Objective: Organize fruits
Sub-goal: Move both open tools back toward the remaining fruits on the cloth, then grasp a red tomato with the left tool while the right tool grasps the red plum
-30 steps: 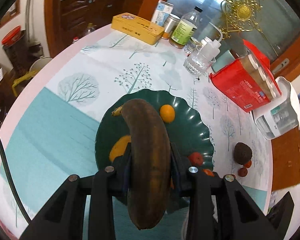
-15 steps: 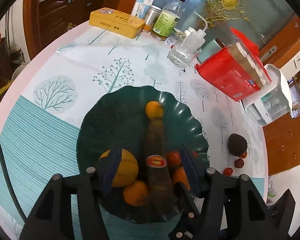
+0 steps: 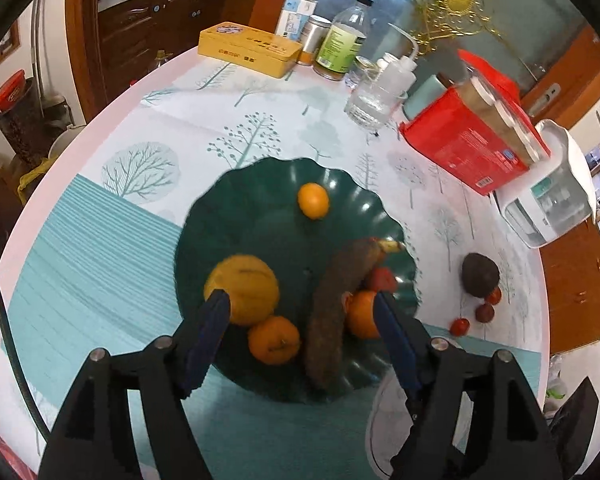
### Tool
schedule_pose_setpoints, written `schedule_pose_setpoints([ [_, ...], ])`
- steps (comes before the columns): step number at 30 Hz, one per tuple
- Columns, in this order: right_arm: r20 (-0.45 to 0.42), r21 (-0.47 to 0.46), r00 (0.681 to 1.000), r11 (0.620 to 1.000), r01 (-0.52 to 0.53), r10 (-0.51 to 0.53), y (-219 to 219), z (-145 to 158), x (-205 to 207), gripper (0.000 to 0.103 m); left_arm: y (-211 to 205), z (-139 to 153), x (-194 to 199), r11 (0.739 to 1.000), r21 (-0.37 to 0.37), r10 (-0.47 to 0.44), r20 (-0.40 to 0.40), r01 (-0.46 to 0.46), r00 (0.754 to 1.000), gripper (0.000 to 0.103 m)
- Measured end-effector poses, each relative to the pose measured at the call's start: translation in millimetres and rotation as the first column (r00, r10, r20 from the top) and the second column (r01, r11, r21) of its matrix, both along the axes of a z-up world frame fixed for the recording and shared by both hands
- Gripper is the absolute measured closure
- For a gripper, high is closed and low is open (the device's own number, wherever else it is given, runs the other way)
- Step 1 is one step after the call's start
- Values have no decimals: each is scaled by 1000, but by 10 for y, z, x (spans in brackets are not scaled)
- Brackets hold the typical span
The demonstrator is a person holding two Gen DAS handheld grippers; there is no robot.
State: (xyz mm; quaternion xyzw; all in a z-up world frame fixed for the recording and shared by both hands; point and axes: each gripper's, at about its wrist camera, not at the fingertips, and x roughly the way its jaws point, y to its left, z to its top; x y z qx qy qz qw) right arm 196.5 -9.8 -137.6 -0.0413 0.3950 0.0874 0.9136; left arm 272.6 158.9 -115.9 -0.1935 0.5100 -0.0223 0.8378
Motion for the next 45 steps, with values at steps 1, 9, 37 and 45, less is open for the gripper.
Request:
schedule_pose_setpoints([
  [1,0,3,1000,1000,-2,2,-49,15,-17,45,-46,16,-40,1000,2,-1,2,1,1000,30],
  [9,3,17,1000,1000,-26,26,-551,125,-189,45,-505,155,-336,1000,-3,25,10,-25,1000,30],
  [37,-21,37,1000,999,18,-17,-2234,-58,14,45,-2145,-85,-227,981,59,-184,2,184,983,30],
  [45,-32,28,998,998,-61,62,-2267,-265,274,45,-2380,-321,21,959,89,-271,-5,270,963,30],
])
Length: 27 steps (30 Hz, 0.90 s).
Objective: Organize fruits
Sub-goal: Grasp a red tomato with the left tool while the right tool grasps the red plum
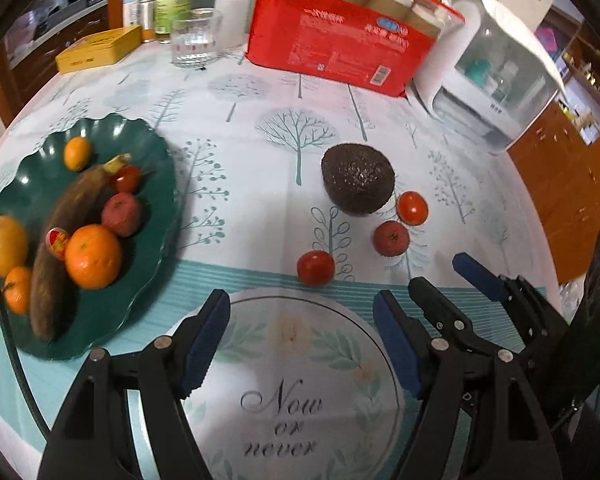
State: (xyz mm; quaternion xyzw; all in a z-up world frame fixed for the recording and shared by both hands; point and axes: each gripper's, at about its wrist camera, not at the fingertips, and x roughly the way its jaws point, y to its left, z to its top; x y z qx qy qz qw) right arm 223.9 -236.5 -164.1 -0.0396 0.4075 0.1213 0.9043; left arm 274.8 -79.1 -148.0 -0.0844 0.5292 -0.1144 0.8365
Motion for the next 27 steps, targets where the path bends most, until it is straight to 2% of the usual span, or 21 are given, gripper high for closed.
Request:
schedule_pose_setpoints([
  [6,-6,-14,999,999,-46,46,51,-123,146,45,-107,-187,191,1000,15,-21,-32,22,999,30],
  [9,-17,-3,999,999,-50,50,62,-171,208,46,-178,-251,275,999,25,-38,-43,39,998,36],
  [14,-31,-4,998,998,-57,57,86,-249,293,53,-270,-329,385,998,19,-59,-67,60,996,42],
  [24,-50,-1,998,999,-46,45,108,-315,384,62,-354,-411,482,997,19,-76,-96,78,992,69],
  [27,-58,-4,997,999,-46,46,127,-329,405,67,-390,-421,488,996,12,-86,-97,88,992,77],
])
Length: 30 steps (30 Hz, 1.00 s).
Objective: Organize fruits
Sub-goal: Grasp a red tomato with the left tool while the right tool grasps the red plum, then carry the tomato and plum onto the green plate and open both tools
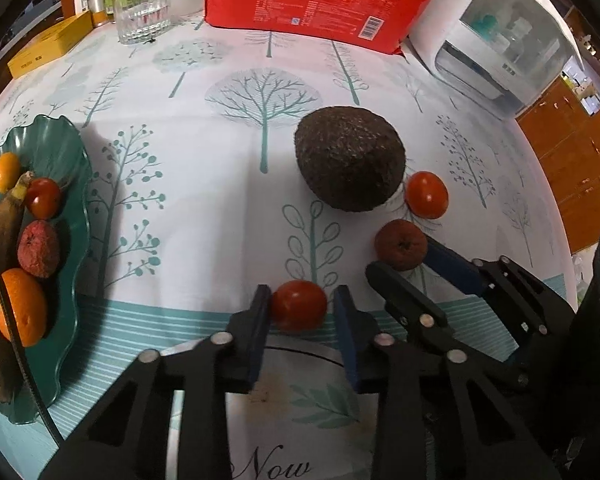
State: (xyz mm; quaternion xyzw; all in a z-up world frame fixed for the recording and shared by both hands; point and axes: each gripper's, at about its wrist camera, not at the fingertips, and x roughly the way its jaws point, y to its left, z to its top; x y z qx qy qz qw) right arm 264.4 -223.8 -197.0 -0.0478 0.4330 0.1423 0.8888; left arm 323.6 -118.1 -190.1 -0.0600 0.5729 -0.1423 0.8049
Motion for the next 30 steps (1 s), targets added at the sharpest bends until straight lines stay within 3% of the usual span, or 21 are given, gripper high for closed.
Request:
schedule_pose_setpoints([
  [1,-2,-3,1000,1000,-1,1,8,-3,3,71,-7,-3,0,1000,-4,1,-1,-1,1000,77],
  [15,21,-9,1000,1000,-4,4,26,82,-55,71,32,61,-65,1000,-2,24,37,-24,999,78],
  [30,98,-3,994,998,-55,55,455,489,-229,72,660,570,-326,990,-42,136,132,-131,982,78],
])
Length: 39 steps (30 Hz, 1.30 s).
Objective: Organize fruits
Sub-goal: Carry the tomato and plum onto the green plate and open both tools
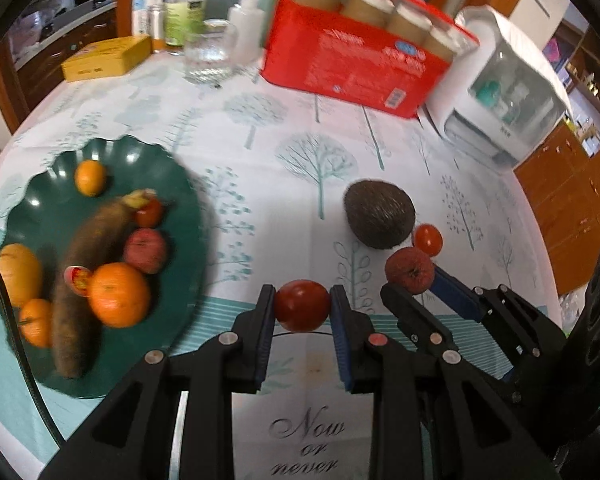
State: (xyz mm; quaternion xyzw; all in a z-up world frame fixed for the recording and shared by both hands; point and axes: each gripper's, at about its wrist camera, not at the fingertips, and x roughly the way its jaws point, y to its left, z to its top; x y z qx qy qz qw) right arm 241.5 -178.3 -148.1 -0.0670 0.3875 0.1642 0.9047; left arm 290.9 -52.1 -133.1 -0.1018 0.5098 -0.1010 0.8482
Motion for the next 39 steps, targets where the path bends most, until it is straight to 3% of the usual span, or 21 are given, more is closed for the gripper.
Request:
schedule_pose_setpoints([
  [11,44,21,998,999,-45,45,679,242,-166,72,774,214,-224,998,-2,69,45,-69,997,78],
  [21,15,41,999,998,-41,41,1319,269,-369,72,1444,274,-239,996,8,85,57,-86,995,78],
  [32,-41,42,999,999,-12,14,1913,121,-473,72,2026,160,6,999,13,46,44,-47,998,78],
  [39,-64,21,997,999,40,-38,2129,3,-461,72,2154,-27,155,1000,-8,3,9,-3,1000,78],
])
